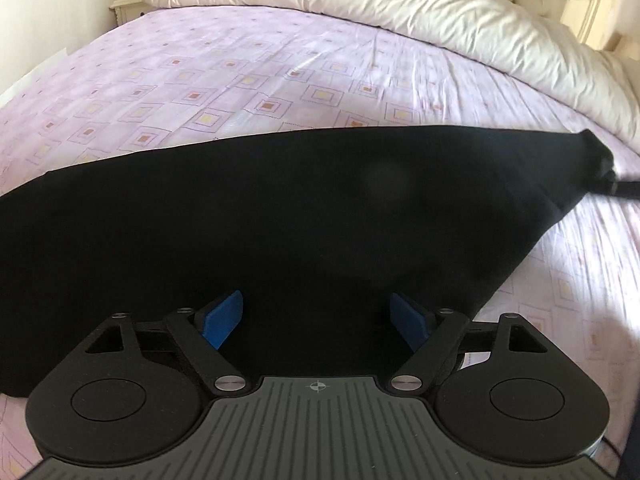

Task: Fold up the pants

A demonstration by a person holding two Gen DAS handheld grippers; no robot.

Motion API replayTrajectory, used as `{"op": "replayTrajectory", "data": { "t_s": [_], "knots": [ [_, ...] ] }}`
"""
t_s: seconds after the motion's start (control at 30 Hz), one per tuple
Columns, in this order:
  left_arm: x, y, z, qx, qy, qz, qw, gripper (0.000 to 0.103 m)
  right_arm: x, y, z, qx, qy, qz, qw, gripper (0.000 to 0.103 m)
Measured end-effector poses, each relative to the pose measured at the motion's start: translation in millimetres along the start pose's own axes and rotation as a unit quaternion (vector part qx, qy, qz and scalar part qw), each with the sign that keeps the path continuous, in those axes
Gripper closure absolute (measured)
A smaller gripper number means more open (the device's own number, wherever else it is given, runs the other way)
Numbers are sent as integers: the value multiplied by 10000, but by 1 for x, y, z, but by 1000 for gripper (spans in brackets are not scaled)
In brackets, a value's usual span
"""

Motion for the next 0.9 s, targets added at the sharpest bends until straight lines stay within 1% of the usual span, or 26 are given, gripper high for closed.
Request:
{"op": "replayTrajectory", "data": {
  "t_s": [0.07,0.13,0.27,0.33,0.37,0.47,0.53,0.6,0.67,0.73,0.77,0.8,0.9],
  "knots": [
    [-3,-1,-3,-56,28,-12,10000,22,16,46,-8,-401,129,225,9989,87],
    [-4,-3,-4,-114,56,-58,9999,22,28,98,-14,-822,238,619,9944,86],
    [-4,-5,-4,-198,15,-150,9997,22,46,202,-30,-1621,419,1382,9762,84],
    [-1,-7,-4,-249,-25,-227,9994,22,54,242,-39,-1911,503,1544,9680,84],
    [1,-7,-1,-267,-44,-247,9993,22,61,258,-42,-2025,551,1608,9644,86],
    [3,-10,1,-319,-99,-259,9991,22,78,284,-47,-2167,734,1657,9593,88],
    [3,-10,1,-329,-128,-244,9991,22,83,289,-46,-2128,826,1614,9601,88],
    [2,-10,2,-315,-148,-197,9992,22,90,291,-35,-2052,861,1651,9609,88],
    [2,-9,2,-291,-157,-138,9994,22,90,295,-22,-2090,724,1647,9612,88],
    [2,-7,3,-273,-163,-101,9994,22,84,302,-9,-2205,383,1692,9598,89],
    [2,-7,3,-273,-171,-94,9994,22,75,306,-2,-2281,168,1750,9576,90],
    [2,-7,3,-272,-183,-93,9994,22,71,309,-1,-2392,137,1700,9559,89],
    [4,-8,3,-315,-212,-152,9992,21,67,310,1,-2359,58,1589,9587,88]
  ]
}}
Point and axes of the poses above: each gripper's, at about its wrist camera, not at the fingertips, and z roughly the way its jaws point, y to its right, x to its top, the point moved 9 cm from there along z, roughly the way its jaws point, and after that the axes turned 4 degrees about x, right-handed, at the moved point
